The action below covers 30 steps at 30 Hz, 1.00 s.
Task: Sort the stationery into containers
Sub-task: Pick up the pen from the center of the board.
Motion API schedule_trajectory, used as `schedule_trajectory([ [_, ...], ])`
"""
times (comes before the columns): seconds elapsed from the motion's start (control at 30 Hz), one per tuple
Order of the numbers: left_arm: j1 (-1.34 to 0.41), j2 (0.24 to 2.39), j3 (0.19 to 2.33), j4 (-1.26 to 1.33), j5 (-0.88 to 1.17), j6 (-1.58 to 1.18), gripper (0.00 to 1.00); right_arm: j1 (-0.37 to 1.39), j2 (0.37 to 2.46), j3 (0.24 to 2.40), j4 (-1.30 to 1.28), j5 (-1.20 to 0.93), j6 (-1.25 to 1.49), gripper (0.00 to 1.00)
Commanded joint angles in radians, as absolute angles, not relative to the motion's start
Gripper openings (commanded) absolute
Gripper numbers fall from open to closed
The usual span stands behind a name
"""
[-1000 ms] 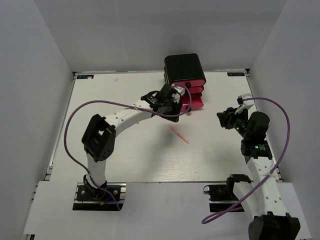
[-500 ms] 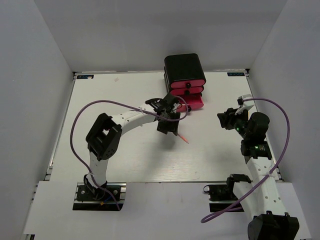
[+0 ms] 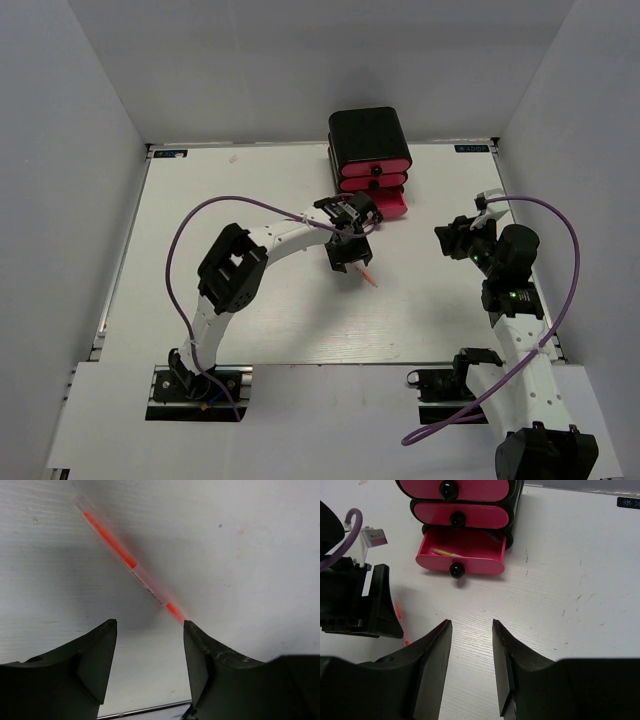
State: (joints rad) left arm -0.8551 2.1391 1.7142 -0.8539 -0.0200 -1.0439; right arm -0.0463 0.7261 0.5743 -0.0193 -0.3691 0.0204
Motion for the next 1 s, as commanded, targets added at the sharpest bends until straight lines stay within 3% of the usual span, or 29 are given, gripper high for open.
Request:
schedule_trajectory([
  [0.0, -0.865, 2.121, 1.763, -0.888, -0.127, -1.199, 0.64, -0.054, 0.718, 0.577, 0.031, -0.38, 0.023, 0.44],
  [0.47, -0.874, 2.207, 1.831, -0.928, -0.196, -1.319, 0.62, -0.057, 0.715, 0.577, 0.029, -0.38, 0.026, 0.44],
  [0.97, -0.874, 2.283, 1.877, -1.112, -0.207, -1.289, 0.5, -0.061, 0.71, 0.58, 0.028, -0.377, 0.029, 0.44],
])
